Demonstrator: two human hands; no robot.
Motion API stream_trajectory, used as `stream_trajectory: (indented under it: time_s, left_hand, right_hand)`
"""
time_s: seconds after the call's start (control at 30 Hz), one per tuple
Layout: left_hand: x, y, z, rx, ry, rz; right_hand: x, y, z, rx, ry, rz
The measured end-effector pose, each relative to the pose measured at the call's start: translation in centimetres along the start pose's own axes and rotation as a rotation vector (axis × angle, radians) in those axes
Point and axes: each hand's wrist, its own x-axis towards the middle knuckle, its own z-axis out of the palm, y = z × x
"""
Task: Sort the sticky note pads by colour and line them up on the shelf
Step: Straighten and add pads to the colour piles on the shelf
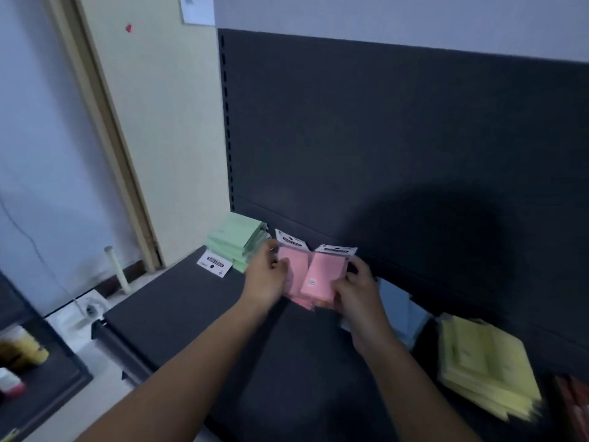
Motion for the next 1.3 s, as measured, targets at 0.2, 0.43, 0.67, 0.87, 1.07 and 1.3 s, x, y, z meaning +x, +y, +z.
stream_trajectory:
  time_s: [0.2, 0.43, 0.67, 0.87, 1.07, 1.3]
  left_hand:
    - [4.4, -0.7, 0.4, 0.219, -0.043, 0.154]
    - [6.0, -2.1, 0.2, 0.457, -0.036, 0.263]
    - [6.4, -2.8, 0.0, 0.339, -0.064, 0.247]
    - [6.5, -2.5, -0.6, 0.316, -0.111, 0.253]
    - [5.0, -1.0, 0.5, 0.437, -0.042, 0.4]
    - [-2.7, 2.4, 6.4, 0.374, -0.201, 0.687]
  right_hand:
    - [3.4, 0.7, 2.8, -0.069, 0.146, 0.027]
    - [4.1, 1.4, 4.3, -0.527, 0.224, -0.043]
    - [4.7, 1.1, 5.6, -0.688, 0.242, -0.07]
    - [4.2, 1.3, 5.1, -0.713, 0.314, -0.104]
    - [2.2, 0.0, 3.3, -0.762, 0.296, -0.307]
    - [-4.2, -1.6, -4.6, -0.938, 0.369, -0.424]
